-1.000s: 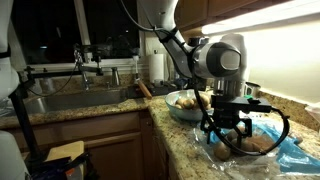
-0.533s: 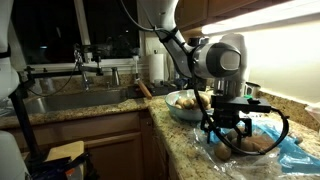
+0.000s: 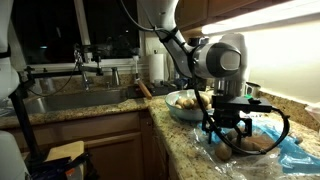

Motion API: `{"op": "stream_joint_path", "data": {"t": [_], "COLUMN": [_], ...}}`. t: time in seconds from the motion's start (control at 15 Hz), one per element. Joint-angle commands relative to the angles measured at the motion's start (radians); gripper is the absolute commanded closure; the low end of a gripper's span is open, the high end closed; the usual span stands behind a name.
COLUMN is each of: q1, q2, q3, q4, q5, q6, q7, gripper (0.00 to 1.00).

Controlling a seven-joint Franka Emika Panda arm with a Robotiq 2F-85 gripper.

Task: Move potatoes from the plastic bag to the clear bowl

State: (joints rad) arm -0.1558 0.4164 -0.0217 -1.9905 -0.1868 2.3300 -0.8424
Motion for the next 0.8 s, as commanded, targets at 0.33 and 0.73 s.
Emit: {"op": "stream_joint_path", "data": {"t": [0.33,0.73], "q1": [-0.017,-0.018], "q2": [0.012,0.013], "q3": [0.012,0.012], "q4": [0.007,0.010], "q5": [0.019,0.021], "q6": [0.033,0.034], "q7": [-0.029,-0.032], "gripper": [0.00,0.07]}}
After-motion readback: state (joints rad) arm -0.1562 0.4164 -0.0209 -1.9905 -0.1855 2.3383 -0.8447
